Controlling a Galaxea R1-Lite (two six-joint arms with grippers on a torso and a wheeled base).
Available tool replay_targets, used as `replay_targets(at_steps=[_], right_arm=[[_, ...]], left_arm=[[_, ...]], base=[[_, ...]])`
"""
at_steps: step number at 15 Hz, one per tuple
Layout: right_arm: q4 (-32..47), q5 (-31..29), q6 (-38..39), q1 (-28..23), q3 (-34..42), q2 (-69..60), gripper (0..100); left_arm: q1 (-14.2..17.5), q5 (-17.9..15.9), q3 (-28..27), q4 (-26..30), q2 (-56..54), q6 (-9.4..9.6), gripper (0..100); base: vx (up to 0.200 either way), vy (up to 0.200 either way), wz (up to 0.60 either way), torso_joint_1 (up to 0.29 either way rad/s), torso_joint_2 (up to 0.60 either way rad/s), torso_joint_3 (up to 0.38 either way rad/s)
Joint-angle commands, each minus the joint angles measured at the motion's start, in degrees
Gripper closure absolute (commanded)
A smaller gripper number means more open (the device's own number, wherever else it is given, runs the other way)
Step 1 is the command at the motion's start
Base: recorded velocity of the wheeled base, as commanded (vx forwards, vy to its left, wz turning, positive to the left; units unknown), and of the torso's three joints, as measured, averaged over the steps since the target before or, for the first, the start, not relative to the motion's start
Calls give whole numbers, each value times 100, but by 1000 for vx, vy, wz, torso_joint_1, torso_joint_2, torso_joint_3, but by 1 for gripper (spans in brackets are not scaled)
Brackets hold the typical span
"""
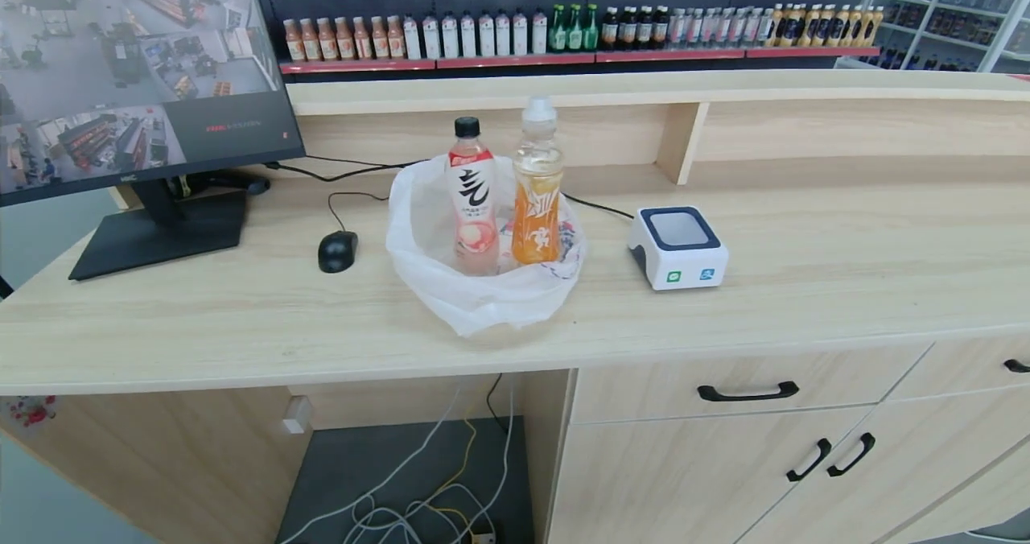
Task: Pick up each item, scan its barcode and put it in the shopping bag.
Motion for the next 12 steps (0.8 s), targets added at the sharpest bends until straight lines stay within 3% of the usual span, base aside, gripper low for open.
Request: replay_targets(at_steps=[1,12], right_arm=[[1,1,9,0,1,7,0],[1,1,9,0,1,16,0]], left_arm=[[1,2,-1,2,0,6,0],[1,2,-1,2,0,-3,0]], base=[[0,-200,0,-2,7,-2],[0,-200,0,3,1,3]])
